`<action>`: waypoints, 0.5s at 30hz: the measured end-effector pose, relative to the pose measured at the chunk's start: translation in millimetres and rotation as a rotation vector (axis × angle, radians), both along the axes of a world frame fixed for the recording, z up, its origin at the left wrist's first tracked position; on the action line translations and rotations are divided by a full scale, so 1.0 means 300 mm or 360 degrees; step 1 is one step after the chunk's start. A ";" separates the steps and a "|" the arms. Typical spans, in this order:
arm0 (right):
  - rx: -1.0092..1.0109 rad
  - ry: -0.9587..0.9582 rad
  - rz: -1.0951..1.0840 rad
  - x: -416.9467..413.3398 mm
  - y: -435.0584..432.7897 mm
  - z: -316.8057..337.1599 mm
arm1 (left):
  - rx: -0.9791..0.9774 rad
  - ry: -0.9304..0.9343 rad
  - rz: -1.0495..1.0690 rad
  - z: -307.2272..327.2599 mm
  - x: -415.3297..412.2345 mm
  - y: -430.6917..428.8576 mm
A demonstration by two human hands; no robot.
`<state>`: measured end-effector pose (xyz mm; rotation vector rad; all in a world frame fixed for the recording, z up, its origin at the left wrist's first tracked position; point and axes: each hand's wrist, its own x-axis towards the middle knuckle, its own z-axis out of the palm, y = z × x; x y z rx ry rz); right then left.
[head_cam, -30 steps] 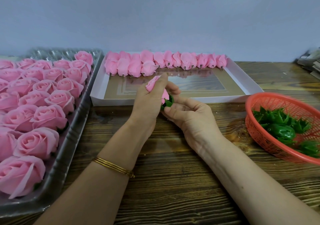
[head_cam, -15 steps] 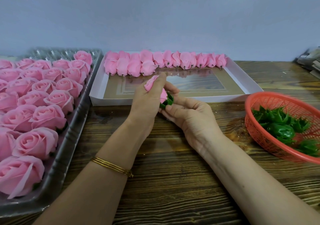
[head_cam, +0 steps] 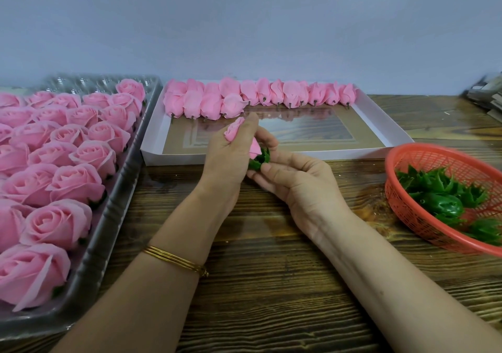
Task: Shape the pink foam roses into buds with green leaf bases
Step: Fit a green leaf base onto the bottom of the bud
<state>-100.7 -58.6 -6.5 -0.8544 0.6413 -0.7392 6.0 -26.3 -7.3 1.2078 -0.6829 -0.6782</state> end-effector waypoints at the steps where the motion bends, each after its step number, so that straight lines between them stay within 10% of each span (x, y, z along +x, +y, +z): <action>1: 0.0001 -0.0002 -0.0001 -0.001 0.000 0.001 | -0.0004 0.0000 0.0000 0.001 -0.001 0.000; 15: 0.0016 -0.0050 -0.0029 0.002 -0.006 -0.008 | -0.0040 0.0088 -0.0001 0.011 -0.026 -0.001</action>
